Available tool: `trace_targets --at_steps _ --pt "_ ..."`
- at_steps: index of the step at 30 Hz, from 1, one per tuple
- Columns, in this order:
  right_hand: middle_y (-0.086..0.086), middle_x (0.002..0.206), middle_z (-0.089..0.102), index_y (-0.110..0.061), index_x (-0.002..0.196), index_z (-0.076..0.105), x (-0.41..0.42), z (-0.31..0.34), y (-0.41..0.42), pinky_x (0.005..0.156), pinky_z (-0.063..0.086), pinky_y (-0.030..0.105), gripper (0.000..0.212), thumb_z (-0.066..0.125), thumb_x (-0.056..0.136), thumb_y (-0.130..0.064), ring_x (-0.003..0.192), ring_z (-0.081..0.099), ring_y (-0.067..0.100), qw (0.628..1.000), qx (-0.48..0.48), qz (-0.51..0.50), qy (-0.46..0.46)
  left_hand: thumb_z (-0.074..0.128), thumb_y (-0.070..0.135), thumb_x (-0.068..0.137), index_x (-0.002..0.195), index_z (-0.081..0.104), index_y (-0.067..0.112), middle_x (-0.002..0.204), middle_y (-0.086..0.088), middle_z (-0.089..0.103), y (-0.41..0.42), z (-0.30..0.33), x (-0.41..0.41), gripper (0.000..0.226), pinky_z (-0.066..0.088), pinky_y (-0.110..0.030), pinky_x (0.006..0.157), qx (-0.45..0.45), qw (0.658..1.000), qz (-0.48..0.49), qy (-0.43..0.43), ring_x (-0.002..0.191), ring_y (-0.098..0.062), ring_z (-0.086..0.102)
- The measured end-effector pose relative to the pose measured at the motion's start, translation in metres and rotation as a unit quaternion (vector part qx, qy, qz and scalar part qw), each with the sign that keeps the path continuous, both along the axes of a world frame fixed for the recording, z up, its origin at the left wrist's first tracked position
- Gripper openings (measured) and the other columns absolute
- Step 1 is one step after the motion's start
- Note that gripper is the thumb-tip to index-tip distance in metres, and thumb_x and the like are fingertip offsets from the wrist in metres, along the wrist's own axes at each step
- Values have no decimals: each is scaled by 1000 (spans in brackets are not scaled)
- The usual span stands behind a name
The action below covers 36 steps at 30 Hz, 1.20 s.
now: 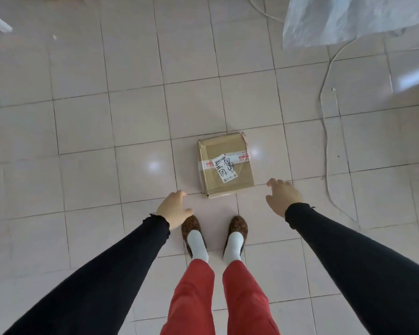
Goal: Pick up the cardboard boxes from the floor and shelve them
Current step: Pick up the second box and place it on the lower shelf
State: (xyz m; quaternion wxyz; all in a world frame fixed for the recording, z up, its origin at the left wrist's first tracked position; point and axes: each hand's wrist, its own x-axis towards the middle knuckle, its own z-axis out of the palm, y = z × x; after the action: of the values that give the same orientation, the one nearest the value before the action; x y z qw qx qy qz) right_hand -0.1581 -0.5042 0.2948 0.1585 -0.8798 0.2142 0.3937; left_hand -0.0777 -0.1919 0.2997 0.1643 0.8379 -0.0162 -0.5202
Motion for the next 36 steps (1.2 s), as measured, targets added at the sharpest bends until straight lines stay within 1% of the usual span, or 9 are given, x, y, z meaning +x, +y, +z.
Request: trace_targets --at_steps 13,16,22,25,27,29,33,35,36 --pt "7 134 56 -17 138 46 16 -258 -44 92 47 41 43 43 95 -14 122 49 28 999 10 -19 25 68 33 94 156 31 10 157 -15 45 -46 -256 11 76 41 -36 108 2 993 109 36 139 -31 48" --pt "8 134 56 -17 139 44 23 -308 -50 90 48 41 44 41 96 -11 121 50 28 999 5 -9 30 68 38 93 157 26 7 152 -16 48 -49 -304 21 83 42 -33 97 5 990 133 46 133 -32 52" --pt "13 126 58 -16 133 44 26 -368 -56 86 51 43 46 42 90 1 110 55 34 999 18 11 45 78 52 80 150 39 10 133 -8 62 -50 -367 28 91 51 -41 104 -33 971 219 91 117 -26 63" --pt "11 123 59 -20 133 44 27 -362 -54 81 57 48 47 44 89 -2 101 60 35 998 38 -9 48 82 43 81 144 40 12 128 -12 63 -55 -363 26 83 53 -40 95 -56 952 285 102 104 -23 65" --pt "5 121 57 -23 130 46 25 -341 -52 74 59 48 47 40 89 -3 96 62 34 997 61 -37 42 81 41 83 140 39 14 119 -13 65 -55 -344 25 76 54 -36 79 -74 942 310 105 81 -19 61" --pt "3 123 56 -23 128 49 24 -309 -51 77 58 46 45 37 89 -4 99 62 32 994 83 -54 44 80 38 86 135 40 16 112 -11 63 -53 -312 25 67 50 -29 67 -90 932 335 111 72 -16 53" --pt "1 125 57 -22 125 52 35 -216 -46 80 53 39 42 36 89 -5 98 61 27 993 90 -63 29 78 38 88 133 41 17 114 -9 64 -46 -223 35 62 46 -27 68 -109 927 343 109 76 -15 55" --pt "1 124 57 -21 124 54 52 -129 -44 81 53 39 42 36 89 -6 98 61 28 995 81 -59 14 77 40 88 138 39 19 120 -7 64 -42 -134 53 66 47 -28 72 -128 924 346 96 91 -16 61" --pt "2 122 57 -20 122 55 54 -119 -41 84 54 41 40 36 89 -6 99 61 29 995 79 -55 9 77 42 87 139 38 20 123 -5 63 -41 -124 53 68 49 -30 75 -130 923 349 97 99 -17 63"
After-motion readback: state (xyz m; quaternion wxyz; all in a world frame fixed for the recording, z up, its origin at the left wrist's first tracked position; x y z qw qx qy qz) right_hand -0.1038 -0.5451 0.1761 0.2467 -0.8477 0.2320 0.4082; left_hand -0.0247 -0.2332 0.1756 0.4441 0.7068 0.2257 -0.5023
